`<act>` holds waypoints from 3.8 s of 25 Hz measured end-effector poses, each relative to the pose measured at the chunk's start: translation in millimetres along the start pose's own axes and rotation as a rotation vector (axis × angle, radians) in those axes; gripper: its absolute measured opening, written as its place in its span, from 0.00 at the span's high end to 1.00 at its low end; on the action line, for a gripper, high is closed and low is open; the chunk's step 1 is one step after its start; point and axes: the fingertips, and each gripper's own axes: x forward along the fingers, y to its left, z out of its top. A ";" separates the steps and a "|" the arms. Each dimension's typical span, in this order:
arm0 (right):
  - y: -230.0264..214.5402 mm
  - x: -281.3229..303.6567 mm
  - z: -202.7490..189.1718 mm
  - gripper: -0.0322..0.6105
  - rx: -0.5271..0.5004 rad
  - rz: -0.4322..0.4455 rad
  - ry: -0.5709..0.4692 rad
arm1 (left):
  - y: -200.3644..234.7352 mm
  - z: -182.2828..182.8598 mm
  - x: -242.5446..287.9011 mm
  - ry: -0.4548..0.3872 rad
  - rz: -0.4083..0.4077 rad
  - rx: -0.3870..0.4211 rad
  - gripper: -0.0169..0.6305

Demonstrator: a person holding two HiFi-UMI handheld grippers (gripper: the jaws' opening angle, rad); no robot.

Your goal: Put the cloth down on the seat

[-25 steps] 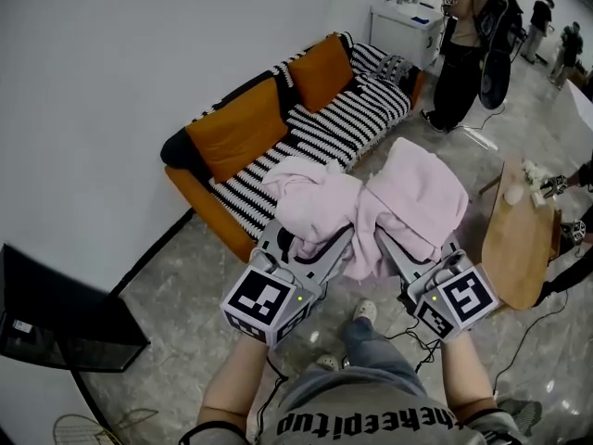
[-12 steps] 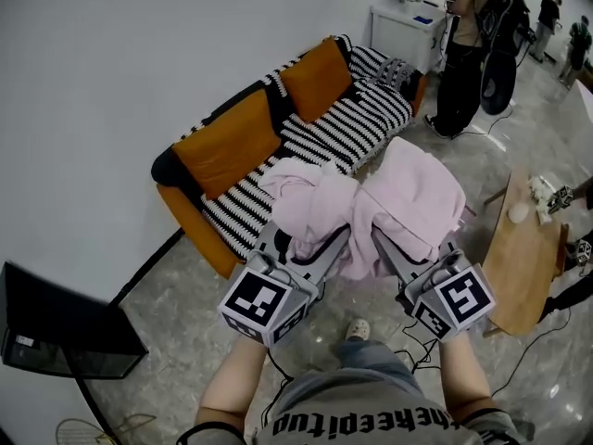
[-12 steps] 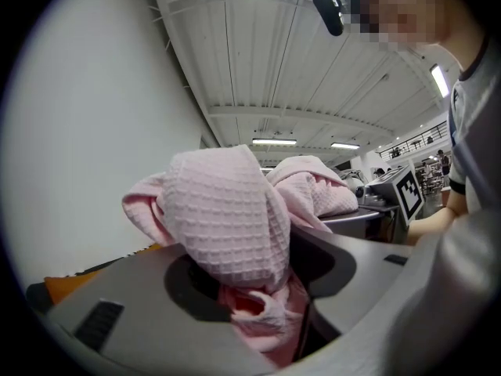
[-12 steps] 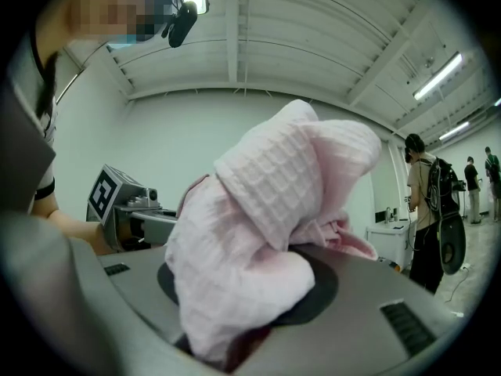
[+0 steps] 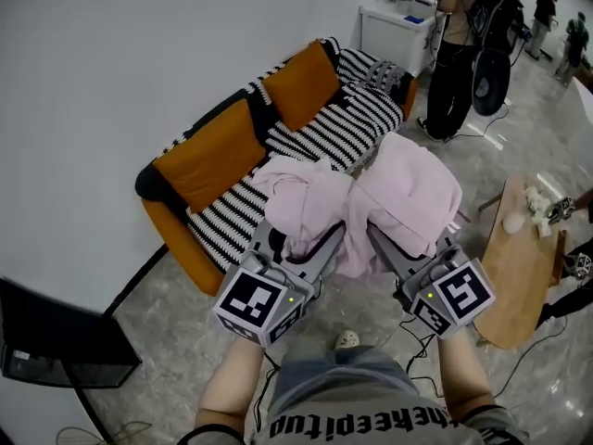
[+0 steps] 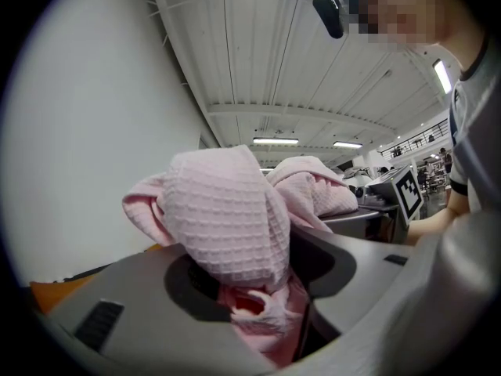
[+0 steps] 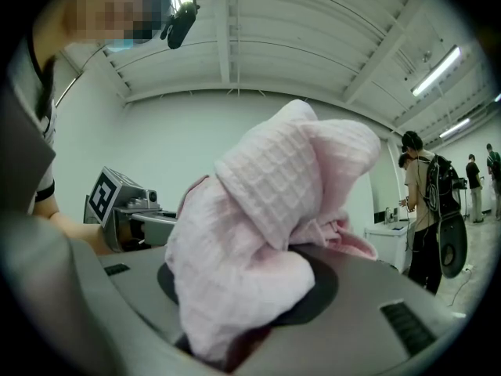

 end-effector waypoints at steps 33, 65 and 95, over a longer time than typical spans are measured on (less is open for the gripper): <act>-63.5 215.4 -12.9 0.67 0.046 -0.116 0.029 | 217.1 -19.1 79.1 0.034 -0.121 -0.004 0.60; -200.4 283.7 -20.3 0.67 0.025 -0.080 0.057 | 278.5 -23.7 217.7 0.031 -0.087 -0.028 0.60; -305.4 337.0 -44.3 0.67 0.050 0.242 0.072 | 308.8 -43.0 310.9 0.092 0.239 -0.061 0.60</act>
